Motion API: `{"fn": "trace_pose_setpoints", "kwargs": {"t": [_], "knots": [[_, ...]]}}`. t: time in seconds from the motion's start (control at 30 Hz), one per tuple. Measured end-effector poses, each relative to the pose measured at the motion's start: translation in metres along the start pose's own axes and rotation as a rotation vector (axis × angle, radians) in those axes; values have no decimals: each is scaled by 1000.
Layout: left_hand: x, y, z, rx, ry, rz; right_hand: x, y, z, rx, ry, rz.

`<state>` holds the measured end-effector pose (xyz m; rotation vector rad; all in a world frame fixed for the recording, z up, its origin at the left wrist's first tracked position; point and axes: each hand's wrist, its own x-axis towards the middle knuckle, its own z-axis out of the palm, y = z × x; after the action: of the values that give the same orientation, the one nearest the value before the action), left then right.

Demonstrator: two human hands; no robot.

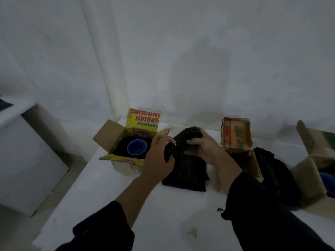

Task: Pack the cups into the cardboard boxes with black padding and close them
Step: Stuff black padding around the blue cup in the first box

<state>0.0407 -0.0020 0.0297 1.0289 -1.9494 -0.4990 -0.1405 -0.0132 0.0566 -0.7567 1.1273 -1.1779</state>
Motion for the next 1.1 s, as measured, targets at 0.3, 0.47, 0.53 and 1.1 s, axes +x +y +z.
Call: {"fn": "trace_pose_setpoints", "kwargs": {"t": [0.3,0.47,0.53,1.1], "knots": [[51,-58,-93,-26,-178,-164,42,-16,53,-379,-53,-35],[66,-104,-122,242,-384,-223,74,-9,81,-859,-64,-52],[70,-121,-127,328,-435,-160,84,-1,90,-1072,-94,-75],[75,-140,-111,614,-997,-198,98,41,124,-2034,-385,-297]]}}
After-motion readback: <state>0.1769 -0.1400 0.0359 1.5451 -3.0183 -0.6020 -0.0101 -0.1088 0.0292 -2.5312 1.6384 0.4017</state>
